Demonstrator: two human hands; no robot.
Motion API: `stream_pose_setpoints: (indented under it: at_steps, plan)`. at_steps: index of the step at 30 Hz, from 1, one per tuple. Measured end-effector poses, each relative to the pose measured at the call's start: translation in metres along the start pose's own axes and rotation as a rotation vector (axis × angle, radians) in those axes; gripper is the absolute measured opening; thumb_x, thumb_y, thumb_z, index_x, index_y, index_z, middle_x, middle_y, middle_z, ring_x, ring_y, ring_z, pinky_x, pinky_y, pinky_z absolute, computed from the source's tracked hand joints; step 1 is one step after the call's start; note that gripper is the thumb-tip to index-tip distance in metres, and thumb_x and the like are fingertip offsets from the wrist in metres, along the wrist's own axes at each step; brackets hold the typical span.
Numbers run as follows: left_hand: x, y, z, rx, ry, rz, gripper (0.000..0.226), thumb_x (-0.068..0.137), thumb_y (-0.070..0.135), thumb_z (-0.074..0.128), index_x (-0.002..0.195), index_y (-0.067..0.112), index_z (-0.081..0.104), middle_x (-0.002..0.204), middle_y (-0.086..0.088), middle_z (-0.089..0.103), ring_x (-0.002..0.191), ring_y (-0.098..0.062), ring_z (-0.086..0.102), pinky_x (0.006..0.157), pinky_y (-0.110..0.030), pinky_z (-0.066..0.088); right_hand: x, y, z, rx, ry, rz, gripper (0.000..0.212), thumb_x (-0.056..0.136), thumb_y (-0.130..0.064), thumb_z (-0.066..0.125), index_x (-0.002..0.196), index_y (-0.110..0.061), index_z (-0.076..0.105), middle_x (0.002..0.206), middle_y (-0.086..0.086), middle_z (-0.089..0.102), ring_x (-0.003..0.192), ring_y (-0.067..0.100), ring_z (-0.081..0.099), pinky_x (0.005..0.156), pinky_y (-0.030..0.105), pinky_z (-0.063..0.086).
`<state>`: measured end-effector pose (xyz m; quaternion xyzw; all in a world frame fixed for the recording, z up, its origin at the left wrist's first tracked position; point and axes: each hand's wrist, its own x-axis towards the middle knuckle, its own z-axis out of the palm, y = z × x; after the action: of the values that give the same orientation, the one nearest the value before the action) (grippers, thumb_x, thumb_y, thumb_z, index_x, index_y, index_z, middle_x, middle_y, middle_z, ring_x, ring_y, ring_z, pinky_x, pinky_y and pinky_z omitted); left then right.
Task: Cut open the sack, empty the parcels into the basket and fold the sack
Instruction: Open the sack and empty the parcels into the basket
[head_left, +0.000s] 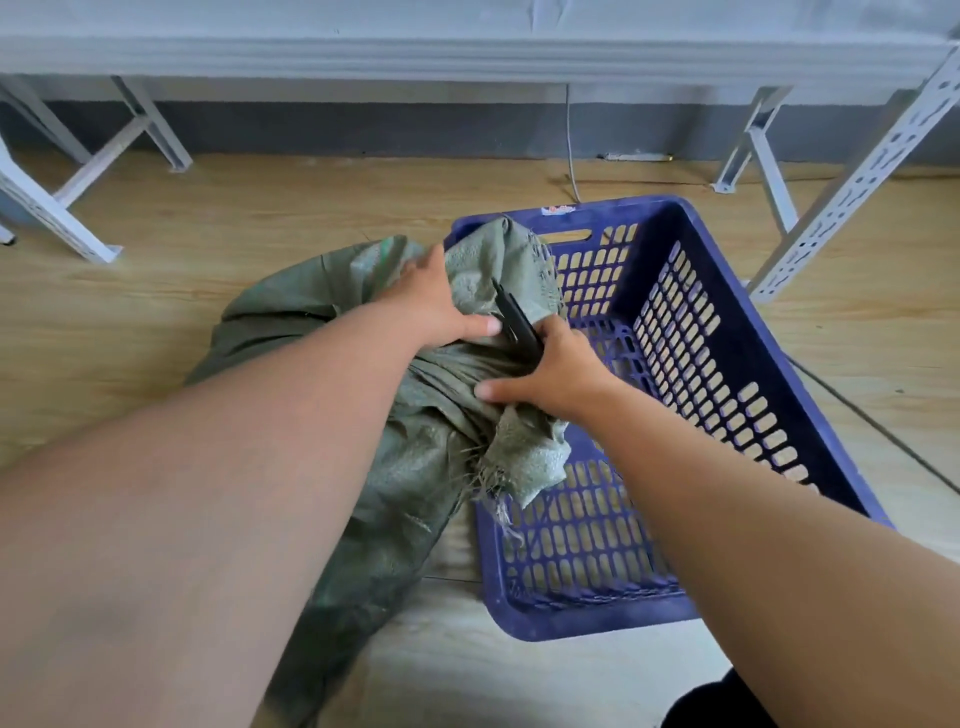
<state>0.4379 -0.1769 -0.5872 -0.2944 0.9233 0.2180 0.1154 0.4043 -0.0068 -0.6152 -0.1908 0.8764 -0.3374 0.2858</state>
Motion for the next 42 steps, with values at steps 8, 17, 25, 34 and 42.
stream_pose_setpoints:
  at_steps: [8,17,25,34,42]
  plan:
    - [0.009,0.015,0.004,0.058,0.059,0.115,0.070,0.081,0.068,0.054,0.141,0.036,0.040,0.146,0.000,0.046,0.132,-0.029,0.042,0.104,-0.040,0.034,-0.020,0.037,0.008,0.103,0.142,0.439,0.052,0.077,-0.038,0.079,0.107,-0.006,0.052,0.085,0.009,0.059,0.069,0.023,0.058,0.053,0.029,0.044]
    - [-0.028,0.026,0.030,0.489,0.045,0.385,0.041,0.085,0.034,0.062,0.123,0.026,0.049,0.123,-0.007,0.059,0.113,-0.030,0.056,0.089,-0.035,0.040,-0.008,0.053,-0.066,0.314,0.597,0.409,0.040,0.084,-0.011,0.065,0.122,-0.008,0.053,0.095,0.006,0.054,0.074,0.019,0.050,0.061,0.028,0.040]
    - [-0.016,0.043,0.022,0.359,0.169,-0.010,0.026,0.092,0.015,0.050,0.115,0.016,0.061,0.112,-0.009,0.063,0.105,-0.029,0.060,0.075,-0.033,0.040,-0.017,-0.009,-0.060,0.847,0.605,0.223,0.024,0.079,-0.027,0.068,0.088,-0.021,0.046,0.076,-0.001,0.051,0.056,0.012,0.045,0.053,0.028,0.040]
    - [-0.008,0.035,0.005,0.066,-0.025,0.052,0.057,0.088,0.046,0.059,0.134,0.015,0.049,0.135,-0.010,0.053,0.112,-0.029,0.054,0.082,-0.031,0.043,0.000,0.003,-0.010,0.485,0.522,0.315,0.051,0.075,-0.027,0.081,0.110,-0.011,0.048,0.104,0.006,0.061,0.086,0.022,0.059,0.065,0.032,0.051]
    - [-0.007,0.025,-0.014,0.081,-0.278,0.162,0.098,0.078,0.054,0.071,0.153,0.017,0.019,0.158,-0.003,0.025,0.141,-0.025,0.032,0.112,-0.036,0.028,0.011,0.041,-0.075,0.920,0.686,0.591,0.025,0.094,-0.005,0.046,0.119,-0.006,0.046,0.085,0.006,0.055,0.074,0.020,0.061,0.071,0.034,0.058]
